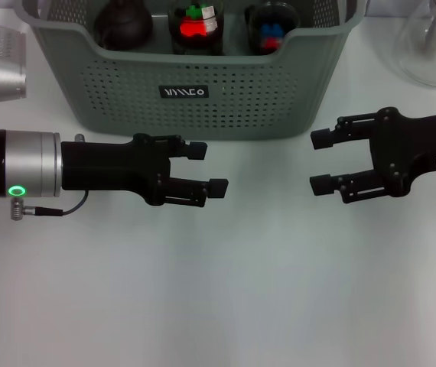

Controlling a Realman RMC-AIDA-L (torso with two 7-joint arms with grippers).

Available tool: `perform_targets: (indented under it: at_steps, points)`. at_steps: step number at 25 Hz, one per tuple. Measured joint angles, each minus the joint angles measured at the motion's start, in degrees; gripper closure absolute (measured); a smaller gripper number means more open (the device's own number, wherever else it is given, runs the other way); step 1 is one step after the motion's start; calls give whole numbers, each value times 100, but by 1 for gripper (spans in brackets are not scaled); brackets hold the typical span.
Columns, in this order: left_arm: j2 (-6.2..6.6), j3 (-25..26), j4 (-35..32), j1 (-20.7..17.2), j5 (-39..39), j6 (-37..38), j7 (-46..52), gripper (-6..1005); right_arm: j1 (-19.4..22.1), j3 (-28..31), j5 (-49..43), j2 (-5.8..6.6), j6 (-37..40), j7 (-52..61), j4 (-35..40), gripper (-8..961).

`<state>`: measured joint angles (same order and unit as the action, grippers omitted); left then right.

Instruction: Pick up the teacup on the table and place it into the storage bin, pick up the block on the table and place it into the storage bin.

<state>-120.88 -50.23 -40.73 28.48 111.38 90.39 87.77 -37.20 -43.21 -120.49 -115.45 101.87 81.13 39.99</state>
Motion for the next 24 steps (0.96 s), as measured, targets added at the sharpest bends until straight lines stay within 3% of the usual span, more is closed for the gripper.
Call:
perform_targets:
  at_steps: [9, 18, 24]
  points:
    - [-18, 0, 79, 40, 138, -264, 30, 137, -107, -60, -280, -12, -186, 51, -170, 174]
    - [-16, -14, 340, 123, 162, -687, 35, 138, -346, -166, -597, -35, -1077, 57, -636, 174]
    - [-5, -12, 373, 150, 165, -689, 34, 138, -404, -189, -651, -39, -1090, 103, -681, 174]
